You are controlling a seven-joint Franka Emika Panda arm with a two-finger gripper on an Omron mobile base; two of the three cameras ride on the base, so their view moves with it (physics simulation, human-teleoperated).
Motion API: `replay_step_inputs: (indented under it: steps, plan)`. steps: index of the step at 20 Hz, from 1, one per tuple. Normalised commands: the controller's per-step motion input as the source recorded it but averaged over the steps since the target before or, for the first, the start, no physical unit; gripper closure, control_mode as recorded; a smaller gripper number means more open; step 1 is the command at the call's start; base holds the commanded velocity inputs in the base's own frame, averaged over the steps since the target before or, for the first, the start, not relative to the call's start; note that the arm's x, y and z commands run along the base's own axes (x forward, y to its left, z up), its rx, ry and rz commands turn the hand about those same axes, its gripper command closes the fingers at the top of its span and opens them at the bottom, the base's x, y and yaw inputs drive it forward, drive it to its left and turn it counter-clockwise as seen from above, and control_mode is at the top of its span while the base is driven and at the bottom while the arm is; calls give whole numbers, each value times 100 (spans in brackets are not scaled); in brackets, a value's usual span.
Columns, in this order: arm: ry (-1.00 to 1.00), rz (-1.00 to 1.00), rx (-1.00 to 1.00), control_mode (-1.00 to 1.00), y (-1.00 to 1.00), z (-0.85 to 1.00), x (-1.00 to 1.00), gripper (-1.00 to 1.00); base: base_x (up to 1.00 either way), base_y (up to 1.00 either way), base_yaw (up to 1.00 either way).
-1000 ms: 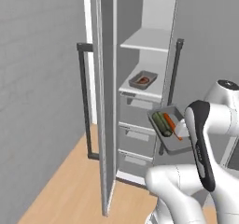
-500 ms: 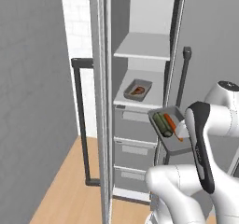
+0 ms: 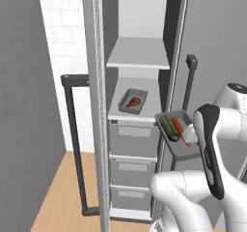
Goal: Take the meat container that has the chicken drumstick and place it on the second highest rack of the freezer. Then take the vegetable container that has the carrot and cucumber and place it on the highest rack of the freezer.
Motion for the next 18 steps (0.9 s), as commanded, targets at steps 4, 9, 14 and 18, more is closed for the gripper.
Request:
replay_step_inputs:
  steps: [4, 9, 14, 18]
  plan:
    - [0, 0, 0, 100, 0, 0, 0, 100, 4, 41, -15]
    - [0, 0, 0, 100, 0, 0, 0, 100, 0, 30, -3]
    - [0, 0, 0, 100, 0, 0, 0, 100, -10, 32, 0]
    - [0, 0, 0, 100, 0, 0, 0, 100, -9, 29, 0]
